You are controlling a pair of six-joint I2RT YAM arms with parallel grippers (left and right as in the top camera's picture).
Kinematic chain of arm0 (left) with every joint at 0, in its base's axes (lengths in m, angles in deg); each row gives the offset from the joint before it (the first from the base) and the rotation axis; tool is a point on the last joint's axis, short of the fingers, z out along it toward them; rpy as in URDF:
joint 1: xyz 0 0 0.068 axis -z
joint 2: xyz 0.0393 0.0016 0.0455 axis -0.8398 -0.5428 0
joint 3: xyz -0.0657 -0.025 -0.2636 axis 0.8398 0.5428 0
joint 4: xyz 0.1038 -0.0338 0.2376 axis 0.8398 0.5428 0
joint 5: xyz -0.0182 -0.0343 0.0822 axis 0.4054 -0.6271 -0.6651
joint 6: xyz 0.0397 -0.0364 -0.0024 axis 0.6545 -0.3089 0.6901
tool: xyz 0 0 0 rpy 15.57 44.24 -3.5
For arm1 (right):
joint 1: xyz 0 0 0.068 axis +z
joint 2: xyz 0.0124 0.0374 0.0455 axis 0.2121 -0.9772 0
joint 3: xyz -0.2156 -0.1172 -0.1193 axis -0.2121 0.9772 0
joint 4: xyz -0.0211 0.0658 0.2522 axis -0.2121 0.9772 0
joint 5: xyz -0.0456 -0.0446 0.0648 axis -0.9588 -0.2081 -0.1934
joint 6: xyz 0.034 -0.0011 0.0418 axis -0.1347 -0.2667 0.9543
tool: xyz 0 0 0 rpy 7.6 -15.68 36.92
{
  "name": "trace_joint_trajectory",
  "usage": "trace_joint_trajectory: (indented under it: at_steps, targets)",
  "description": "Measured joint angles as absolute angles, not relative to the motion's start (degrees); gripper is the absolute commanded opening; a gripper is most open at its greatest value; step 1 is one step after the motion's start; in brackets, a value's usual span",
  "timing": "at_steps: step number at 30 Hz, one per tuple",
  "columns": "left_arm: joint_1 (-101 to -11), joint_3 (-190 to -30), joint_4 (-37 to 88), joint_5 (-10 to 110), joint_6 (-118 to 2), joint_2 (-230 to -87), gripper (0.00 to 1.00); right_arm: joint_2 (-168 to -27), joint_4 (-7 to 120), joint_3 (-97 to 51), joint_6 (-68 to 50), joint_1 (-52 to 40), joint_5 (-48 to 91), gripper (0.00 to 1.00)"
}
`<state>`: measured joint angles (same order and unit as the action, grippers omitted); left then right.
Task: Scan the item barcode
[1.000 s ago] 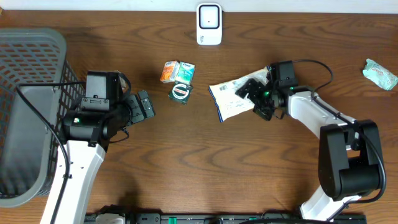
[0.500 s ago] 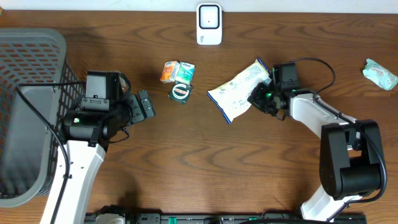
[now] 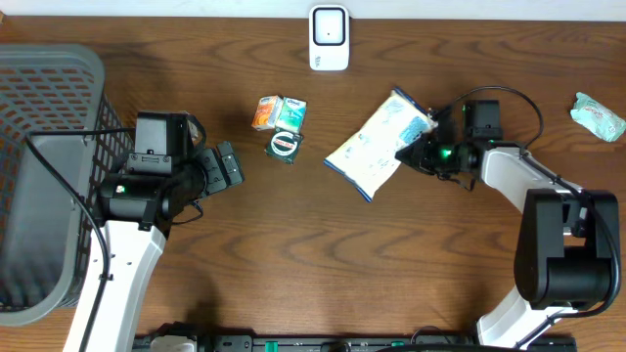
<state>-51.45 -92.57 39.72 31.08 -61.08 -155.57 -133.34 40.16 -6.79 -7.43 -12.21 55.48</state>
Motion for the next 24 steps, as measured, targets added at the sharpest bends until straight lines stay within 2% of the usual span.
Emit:
trace_joint_trajectory:
  at_steps: [7,10,12,15,16,24]
  targets:
    - [-51.45,-92.57,39.74,31.08,-61.08,-155.57,0.98,-133.34,45.93,-6.75,-14.47,-14.24,56.18,0.01]
    - [-51.45,-92.57,39.74,31.08,-61.10,-155.57,0.98,-133.34,47.48,-6.73,-14.43,-15.97,52.29,0.06]
    - [-51.45,-92.57,39.74,31.08,-61.10,-155.57,0.98,-133.34,47.64,-6.70,-13.60,-17.30,51.18,0.17]
    - [-51.45,-92.57,39.74,31.08,-61.08,-155.57,0.98,-133.34,47.57,-6.70,-12.46,-18.97,51.57,0.46]
    - [-51.45,-92.57,39.72,31.08,-61.08,-155.57,0.98,-133.34,47.61,-6.70,-12.20,-19.16,51.94,0.51]
    - [-51.45,-92.57,39.72,31.08,-61.08,-155.57,0.98,-133.34,47.72,-6.70,-11.11,-16.71,53.86,0.77]
